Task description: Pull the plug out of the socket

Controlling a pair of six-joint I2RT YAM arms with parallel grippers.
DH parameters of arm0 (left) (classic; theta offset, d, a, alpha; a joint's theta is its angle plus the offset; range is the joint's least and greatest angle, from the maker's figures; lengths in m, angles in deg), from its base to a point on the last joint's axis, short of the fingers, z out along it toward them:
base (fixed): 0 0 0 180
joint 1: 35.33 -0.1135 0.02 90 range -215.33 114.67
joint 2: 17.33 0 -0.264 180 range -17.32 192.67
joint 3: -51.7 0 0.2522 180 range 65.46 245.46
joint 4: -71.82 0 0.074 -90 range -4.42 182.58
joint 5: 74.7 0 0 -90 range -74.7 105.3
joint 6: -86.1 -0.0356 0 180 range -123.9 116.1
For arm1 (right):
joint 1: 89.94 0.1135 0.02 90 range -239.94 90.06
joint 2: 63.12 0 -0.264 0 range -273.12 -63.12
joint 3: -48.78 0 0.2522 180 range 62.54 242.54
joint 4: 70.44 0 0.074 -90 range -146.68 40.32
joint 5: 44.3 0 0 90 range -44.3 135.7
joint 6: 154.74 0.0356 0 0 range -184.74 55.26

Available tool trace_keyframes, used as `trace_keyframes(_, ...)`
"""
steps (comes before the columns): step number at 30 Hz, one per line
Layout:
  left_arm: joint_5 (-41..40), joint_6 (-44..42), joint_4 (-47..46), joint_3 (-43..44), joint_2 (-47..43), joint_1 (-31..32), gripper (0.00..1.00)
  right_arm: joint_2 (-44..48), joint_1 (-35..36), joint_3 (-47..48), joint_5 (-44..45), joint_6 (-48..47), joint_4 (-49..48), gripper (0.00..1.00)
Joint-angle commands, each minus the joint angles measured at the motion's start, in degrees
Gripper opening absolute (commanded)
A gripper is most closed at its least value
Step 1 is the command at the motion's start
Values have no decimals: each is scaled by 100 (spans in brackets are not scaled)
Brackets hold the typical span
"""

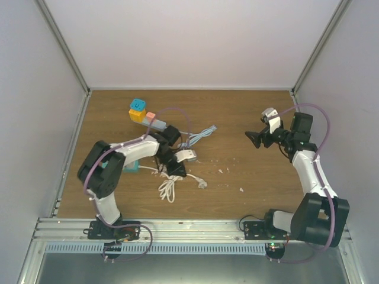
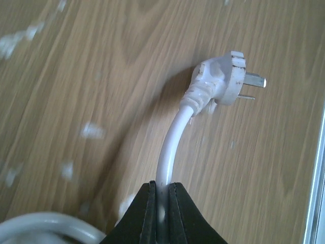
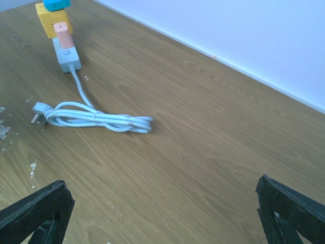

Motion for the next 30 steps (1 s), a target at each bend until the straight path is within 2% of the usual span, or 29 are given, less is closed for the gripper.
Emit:
trace_keyframes(1,686,587,-566,750,707,628,5,193,-197,-43,-12,143,-172,100)
trace_keyframes(13,965,1572,-1421,2492,2086,1622,2,444,-720,-86,-379,201,-199,100)
trace_keyframes(23,1173,2000,-1936,3602,2905,1851,2,500,-991,-103,-765,181,-136,100)
trace_keyframes(30,1192,1911,-1875,3940,2994,1873,5,456,-1000,-77,-923,259,-151,100)
